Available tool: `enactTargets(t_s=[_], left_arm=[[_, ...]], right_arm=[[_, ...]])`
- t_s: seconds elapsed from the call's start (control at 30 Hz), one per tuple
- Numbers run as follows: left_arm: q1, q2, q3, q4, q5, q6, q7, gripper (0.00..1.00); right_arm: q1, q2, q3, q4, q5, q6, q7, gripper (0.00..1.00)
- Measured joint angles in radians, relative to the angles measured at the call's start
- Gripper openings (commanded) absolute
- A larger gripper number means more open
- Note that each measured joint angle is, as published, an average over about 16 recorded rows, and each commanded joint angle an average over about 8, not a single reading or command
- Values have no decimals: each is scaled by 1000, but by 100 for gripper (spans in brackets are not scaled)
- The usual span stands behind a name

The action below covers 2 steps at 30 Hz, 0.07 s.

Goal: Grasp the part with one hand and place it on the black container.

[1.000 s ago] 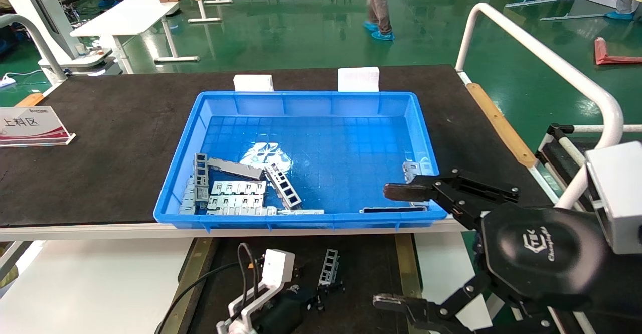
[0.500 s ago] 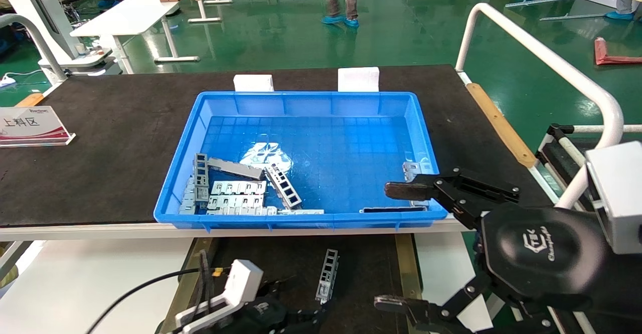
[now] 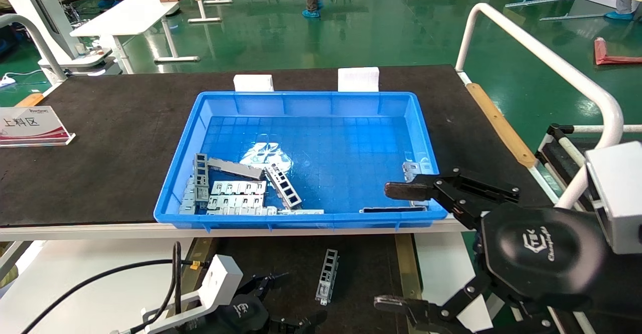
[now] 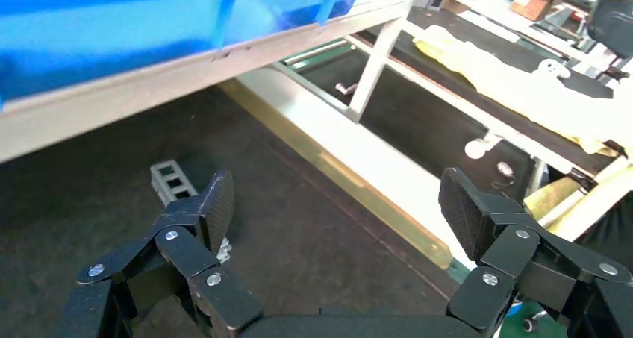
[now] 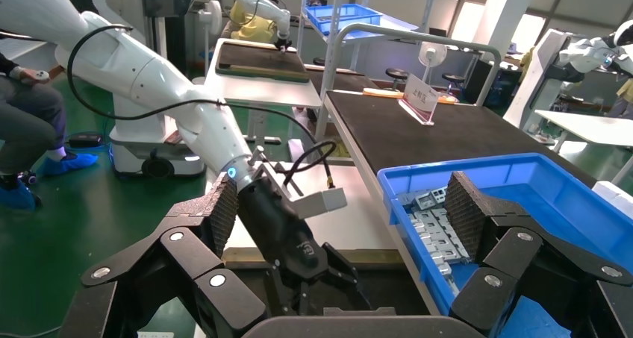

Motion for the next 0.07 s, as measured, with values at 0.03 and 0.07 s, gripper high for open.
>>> enactTargets(t_s=[0.03, 0.07], left_arm=[[-2, -4, 0, -4, 1, 3, -1, 100], [-4, -7, 1, -7, 1, 6, -3, 100]], right_arm=[[0, 0, 0, 0, 0, 0, 0, 100], [0, 0, 0, 0, 0, 0, 0, 100]])
